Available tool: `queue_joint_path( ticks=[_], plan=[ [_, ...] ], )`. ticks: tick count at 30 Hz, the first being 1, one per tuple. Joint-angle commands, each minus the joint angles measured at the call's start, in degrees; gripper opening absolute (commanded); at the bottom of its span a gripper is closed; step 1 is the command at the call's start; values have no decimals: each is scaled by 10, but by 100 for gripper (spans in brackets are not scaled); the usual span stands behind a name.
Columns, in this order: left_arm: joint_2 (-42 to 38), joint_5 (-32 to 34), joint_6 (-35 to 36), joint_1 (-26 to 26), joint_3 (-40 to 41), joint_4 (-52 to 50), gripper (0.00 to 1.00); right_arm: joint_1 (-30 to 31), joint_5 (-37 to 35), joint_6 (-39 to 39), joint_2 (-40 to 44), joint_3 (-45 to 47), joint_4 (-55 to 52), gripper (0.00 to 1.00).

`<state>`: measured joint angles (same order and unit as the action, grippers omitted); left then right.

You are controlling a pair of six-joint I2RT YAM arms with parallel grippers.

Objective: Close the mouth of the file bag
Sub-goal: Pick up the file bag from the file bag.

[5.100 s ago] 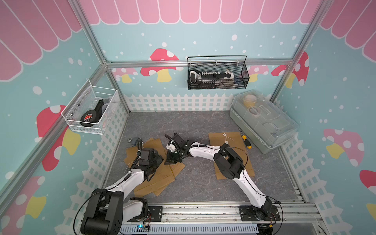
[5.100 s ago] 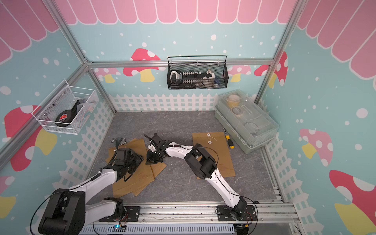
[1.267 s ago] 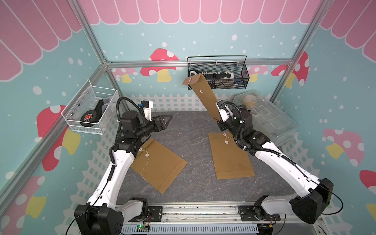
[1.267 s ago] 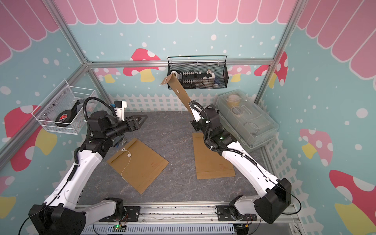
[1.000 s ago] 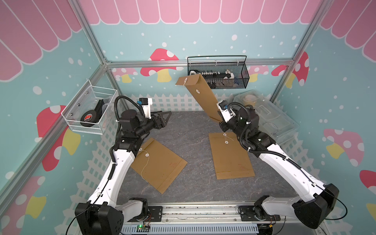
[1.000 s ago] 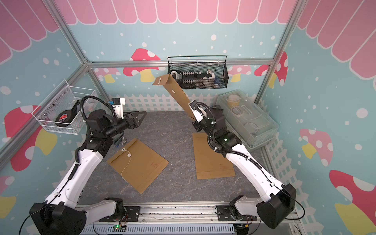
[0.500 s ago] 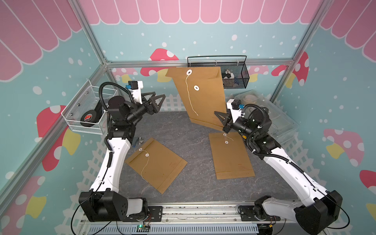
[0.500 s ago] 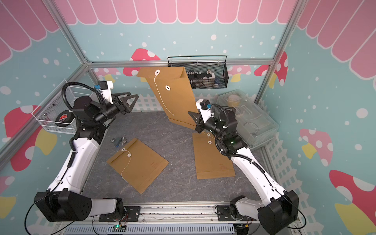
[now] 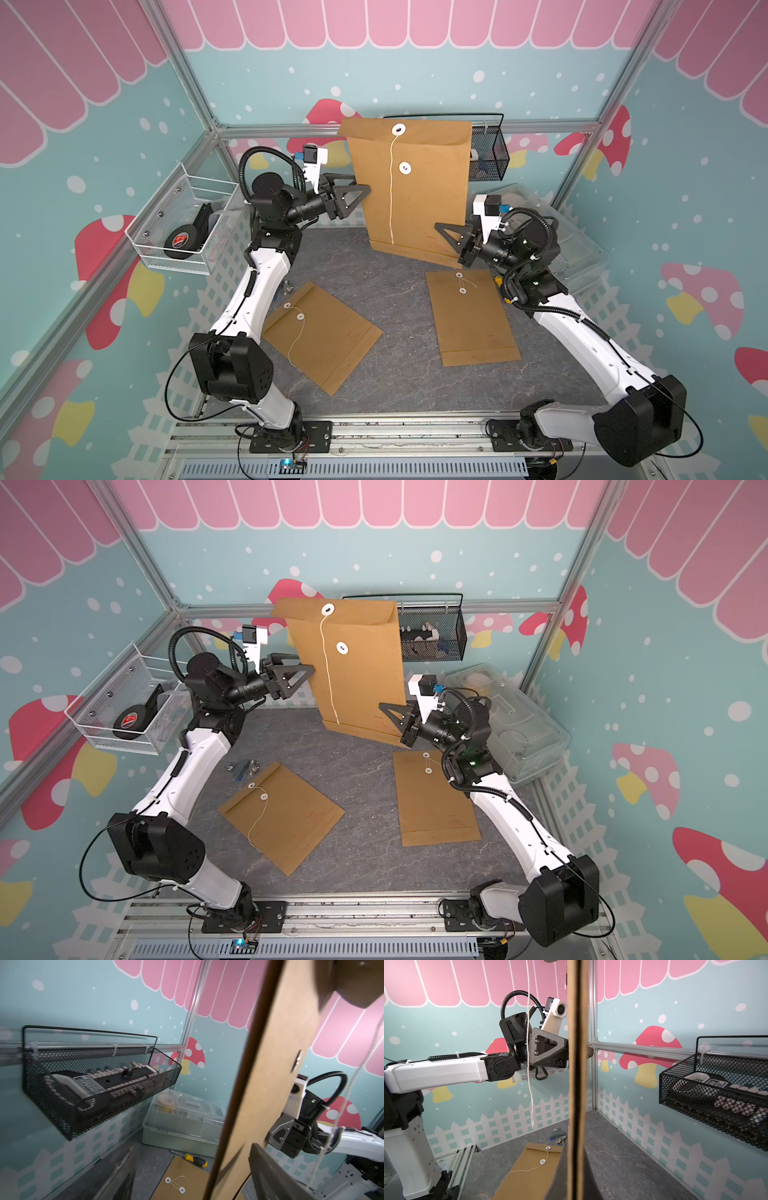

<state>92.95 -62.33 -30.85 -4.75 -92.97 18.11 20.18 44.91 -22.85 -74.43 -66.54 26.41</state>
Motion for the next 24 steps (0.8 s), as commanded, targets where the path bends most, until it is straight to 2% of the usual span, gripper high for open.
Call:
queue_joint_path(
  ticks=[1,4,7,11,16,24],
  plan=[
    [6,-48,-47,-11,-27,75,82,-7,35,-39,-10,1,62,0],
    [15,-58,-47,-22,-45,65,80,-11,45,-61,-25,12,91,0],
    [21,-63,-58,-25,-44,73,72,-15,49,-81,-36,22,118,0],
    [28,-66,-81,-24,-44,95,52,-18,55,-94,-49,36,136,0],
    [31,-71,-118,-25,-23,135,21,-19,45,-116,-58,54,160,0],
    [10,-51,-113,-24,72,160,8,-20,23,-177,-80,104,225,0]
  ],
)
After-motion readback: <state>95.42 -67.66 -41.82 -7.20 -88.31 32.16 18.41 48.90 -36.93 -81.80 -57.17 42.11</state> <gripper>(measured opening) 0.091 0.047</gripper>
